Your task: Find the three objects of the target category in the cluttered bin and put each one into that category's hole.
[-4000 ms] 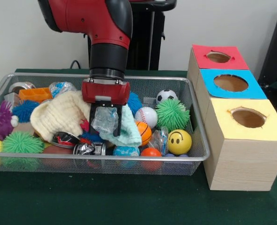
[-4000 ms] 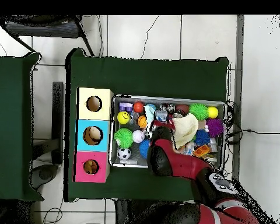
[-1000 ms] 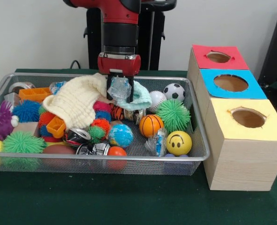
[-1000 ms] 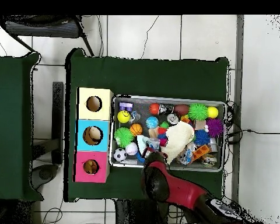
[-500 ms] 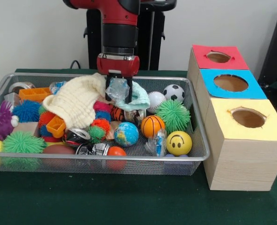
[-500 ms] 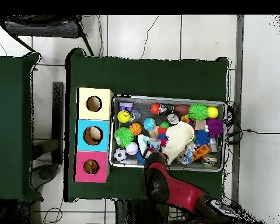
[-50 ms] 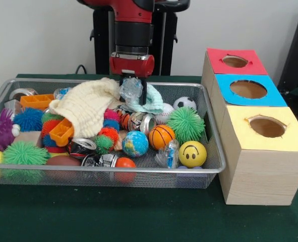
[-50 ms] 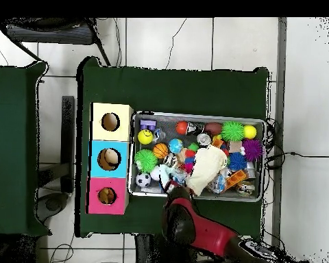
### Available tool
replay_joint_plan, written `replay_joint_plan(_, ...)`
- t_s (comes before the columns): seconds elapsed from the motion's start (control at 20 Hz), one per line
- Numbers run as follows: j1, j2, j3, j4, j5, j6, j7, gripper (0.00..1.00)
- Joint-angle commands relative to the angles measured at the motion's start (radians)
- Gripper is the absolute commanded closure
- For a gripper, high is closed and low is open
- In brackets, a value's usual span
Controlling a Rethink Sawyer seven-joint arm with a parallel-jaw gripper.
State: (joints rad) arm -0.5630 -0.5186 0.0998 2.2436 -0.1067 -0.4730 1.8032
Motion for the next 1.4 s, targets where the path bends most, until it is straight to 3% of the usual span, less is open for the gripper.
replay_joint_plan(0.05,-0.025,0.023,0.12,0.154,0.106,0.225,0.312,0.0)
replay_joint_plan(0.2,-0.024,-0.013,0.135,0.181,0.139,0.24,0.308,0.0)
replay_joint_plan(1.05,-0.019,-0.03,0.171,0.204,0.2,0.225,0.277,0.0)
replay_joint_plan(1.2,-0.004,-0.076,0.181,0.21,0.227,0.259,0.271,0.0)
replay_joint_plan(1.4,0.047,-0.219,0.183,0.196,0.308,0.427,0.234,0.0)
